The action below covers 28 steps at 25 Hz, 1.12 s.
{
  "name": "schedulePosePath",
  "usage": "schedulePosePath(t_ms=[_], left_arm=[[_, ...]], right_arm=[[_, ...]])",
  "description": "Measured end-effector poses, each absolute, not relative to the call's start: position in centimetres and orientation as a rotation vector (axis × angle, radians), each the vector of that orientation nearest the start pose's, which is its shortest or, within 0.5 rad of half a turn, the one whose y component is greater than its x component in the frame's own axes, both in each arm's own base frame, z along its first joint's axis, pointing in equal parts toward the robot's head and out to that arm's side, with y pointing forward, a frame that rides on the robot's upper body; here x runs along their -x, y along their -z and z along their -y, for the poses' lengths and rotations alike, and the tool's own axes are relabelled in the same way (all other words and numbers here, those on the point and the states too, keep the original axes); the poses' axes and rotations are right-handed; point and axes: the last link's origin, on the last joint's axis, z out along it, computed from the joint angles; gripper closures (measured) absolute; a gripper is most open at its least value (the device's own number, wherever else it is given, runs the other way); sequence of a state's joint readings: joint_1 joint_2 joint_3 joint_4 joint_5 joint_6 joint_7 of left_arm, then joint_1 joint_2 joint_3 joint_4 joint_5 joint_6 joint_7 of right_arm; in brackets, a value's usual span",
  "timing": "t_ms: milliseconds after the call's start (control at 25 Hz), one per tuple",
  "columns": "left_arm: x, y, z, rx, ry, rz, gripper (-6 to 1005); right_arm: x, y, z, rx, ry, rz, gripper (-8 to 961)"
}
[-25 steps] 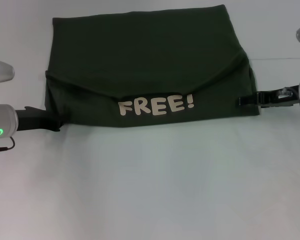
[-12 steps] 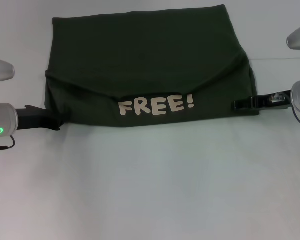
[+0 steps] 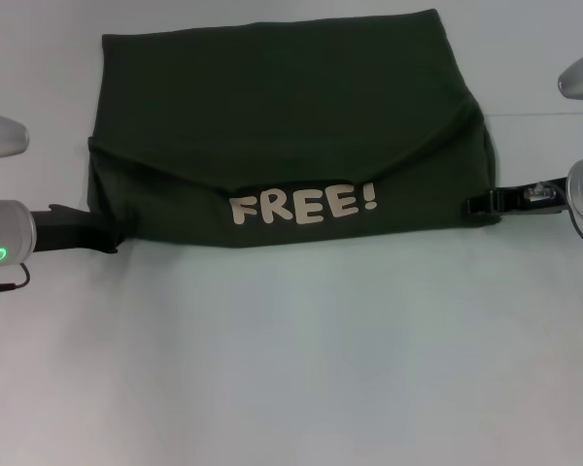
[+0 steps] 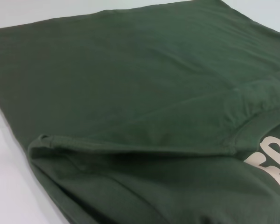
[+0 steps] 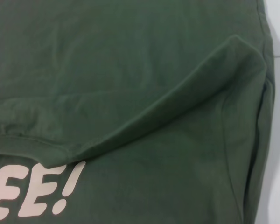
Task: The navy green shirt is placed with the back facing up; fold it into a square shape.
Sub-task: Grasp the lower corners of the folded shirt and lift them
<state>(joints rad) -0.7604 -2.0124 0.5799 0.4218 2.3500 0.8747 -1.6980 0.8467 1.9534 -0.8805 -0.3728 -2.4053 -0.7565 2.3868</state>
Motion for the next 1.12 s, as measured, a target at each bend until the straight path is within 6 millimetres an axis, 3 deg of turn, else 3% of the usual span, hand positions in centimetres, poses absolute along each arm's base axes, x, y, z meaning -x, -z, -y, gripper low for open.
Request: schedulePosePath(t_ms=[200, 520, 960, 1120], left_arm=[[30.4, -0.07, -42.04, 2.279, 0.143, 0.989, 949], [30.23, -0.16, -42.19, 2.277, 0.147, 0.981, 949], [30.19, -0.16, -42.21, 2.276, 0.15, 0.981, 950], [30.18, -0.14, -42.16, 2.278, 0.153, 0.984, 950]], right_arm=[[-29.05, -0.58, -44.58, 2.014, -0.084, -1.407, 457], [-29.14, -0.63, -44.54, 2.031, -0.059, -1.394, 460], [-29.36, -0.73, -44.46, 2.028, -0.052, -1.394, 820], [-29.46, -0.86, -44.44, 2.024, -0.055, -1.394, 910]])
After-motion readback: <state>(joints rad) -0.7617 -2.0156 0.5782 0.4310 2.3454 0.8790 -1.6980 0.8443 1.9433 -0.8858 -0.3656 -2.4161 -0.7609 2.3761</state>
